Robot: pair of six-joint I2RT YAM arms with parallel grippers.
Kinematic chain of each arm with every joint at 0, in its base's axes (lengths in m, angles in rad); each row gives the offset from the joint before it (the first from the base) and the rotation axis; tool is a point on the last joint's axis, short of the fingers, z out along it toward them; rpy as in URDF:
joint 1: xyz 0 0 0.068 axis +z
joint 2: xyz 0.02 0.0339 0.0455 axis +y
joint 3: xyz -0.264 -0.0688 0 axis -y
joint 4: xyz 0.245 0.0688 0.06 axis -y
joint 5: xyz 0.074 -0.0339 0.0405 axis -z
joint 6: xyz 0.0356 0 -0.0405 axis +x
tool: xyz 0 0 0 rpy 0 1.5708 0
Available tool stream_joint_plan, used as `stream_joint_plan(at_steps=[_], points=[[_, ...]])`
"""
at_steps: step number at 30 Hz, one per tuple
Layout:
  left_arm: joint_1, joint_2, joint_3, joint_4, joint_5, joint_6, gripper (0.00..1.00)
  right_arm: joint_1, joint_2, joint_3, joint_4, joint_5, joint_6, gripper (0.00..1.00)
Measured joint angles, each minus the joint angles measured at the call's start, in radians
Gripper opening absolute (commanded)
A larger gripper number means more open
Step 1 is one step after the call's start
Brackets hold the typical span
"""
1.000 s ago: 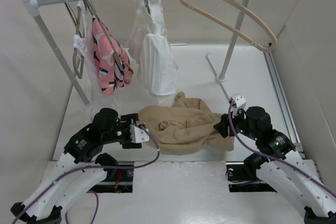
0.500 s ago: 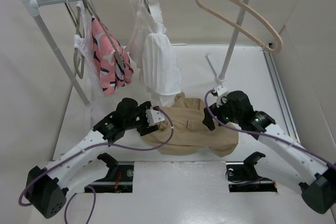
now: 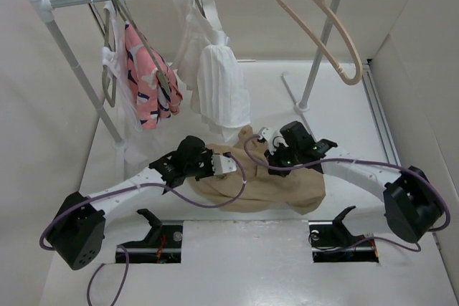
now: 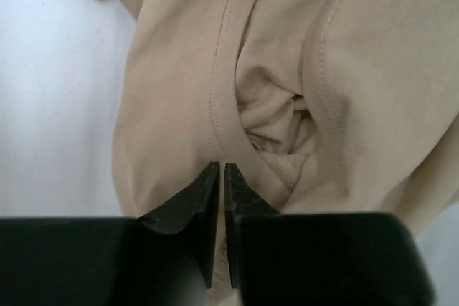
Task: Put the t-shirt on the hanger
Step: Move the tshirt to the center of the board
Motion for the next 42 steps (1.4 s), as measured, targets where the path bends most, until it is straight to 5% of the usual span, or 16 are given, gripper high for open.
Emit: stream_joint_plan(at_steps=[5,10,13,17,22,29,40,41,42], points=[[0.023,-0.036,0.000,-0.049,0.058,0.048,0.00,0.002,-0.133,-0.049,-0.017,-0.005,0.010,0.00],[0.052,-0.254,0.000,-0.135,0.210,0.072,0.00,0.033,-0.401,-0.054,-0.053,-0.010,0.024,0.00],[0.051,-0.352,-0.009,-0.111,0.278,0.045,0.46,0.088,-0.510,-0.053,-0.060,-0.027,0.039,0.00],[0.042,-0.314,-0.028,-0.002,0.275,-0.048,0.60,0.131,-0.533,-0.054,-0.070,-0.059,0.061,0.00],[-0.013,-0.092,-0.014,0.063,0.243,-0.086,0.66,0.167,-0.506,-0.044,-0.105,-0.048,0.092,0.00],[-0.021,-0.014,0.005,0.013,0.283,-0.039,0.66,0.171,-0.507,-0.006,-0.108,-0.020,0.114,0.00],[-0.027,0.105,0.003,0.129,0.156,-0.094,0.61,0.172,-0.576,-0.006,-0.114,0.000,0.147,0.00],[-0.031,0.115,0.001,0.130,0.153,-0.093,0.59,0.172,-0.581,-0.006,-0.117,0.005,0.149,0.00],[-0.035,0.119,-0.003,0.134,0.152,-0.093,0.37,0.172,-0.584,-0.006,-0.122,0.009,0.150,0.00]])
